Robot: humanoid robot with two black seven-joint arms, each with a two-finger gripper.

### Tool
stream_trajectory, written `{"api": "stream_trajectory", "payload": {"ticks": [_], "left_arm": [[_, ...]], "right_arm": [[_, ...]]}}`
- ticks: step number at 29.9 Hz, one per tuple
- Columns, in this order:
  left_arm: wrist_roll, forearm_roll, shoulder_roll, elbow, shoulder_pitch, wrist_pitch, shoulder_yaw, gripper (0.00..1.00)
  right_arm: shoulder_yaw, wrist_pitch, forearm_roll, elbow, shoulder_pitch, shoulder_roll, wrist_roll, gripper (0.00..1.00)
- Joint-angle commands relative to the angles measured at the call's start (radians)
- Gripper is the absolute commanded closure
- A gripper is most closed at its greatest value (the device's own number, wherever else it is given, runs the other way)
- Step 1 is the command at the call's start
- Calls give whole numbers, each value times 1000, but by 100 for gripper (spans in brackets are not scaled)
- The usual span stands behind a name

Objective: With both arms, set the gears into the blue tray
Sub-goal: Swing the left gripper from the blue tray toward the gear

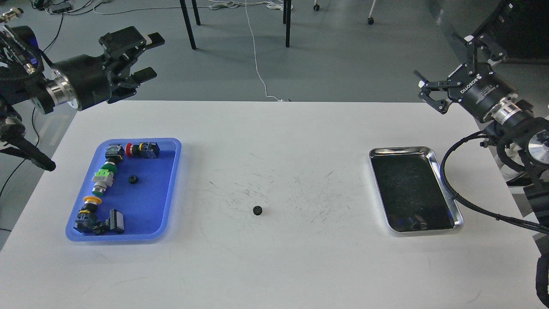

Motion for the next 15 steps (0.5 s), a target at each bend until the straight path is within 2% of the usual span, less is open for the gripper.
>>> {"api": "stream_trajectory", "payload": {"ticks": [1, 6, 8, 12, 15], "left_arm": [[30, 342, 17, -246, 14, 27, 47, 2], [41, 652, -52, -302, 14, 30, 133, 2], [41, 755, -96, -302, 16, 43, 151, 2], [73, 907, -181, -288, 37, 136, 195, 2], [99, 988, -236, -261, 60, 162, 232, 2]], "right_arm": [[52, -1, 100, -5, -98, -23, 21, 2], [52, -1, 112, -10, -154, -12, 25, 2], [52, -1, 115, -10, -174, -12, 41, 2], [52, -1, 115, -8, -206, -12, 65, 2], [52, -1, 115, -10, -223, -10, 68, 2]]}}
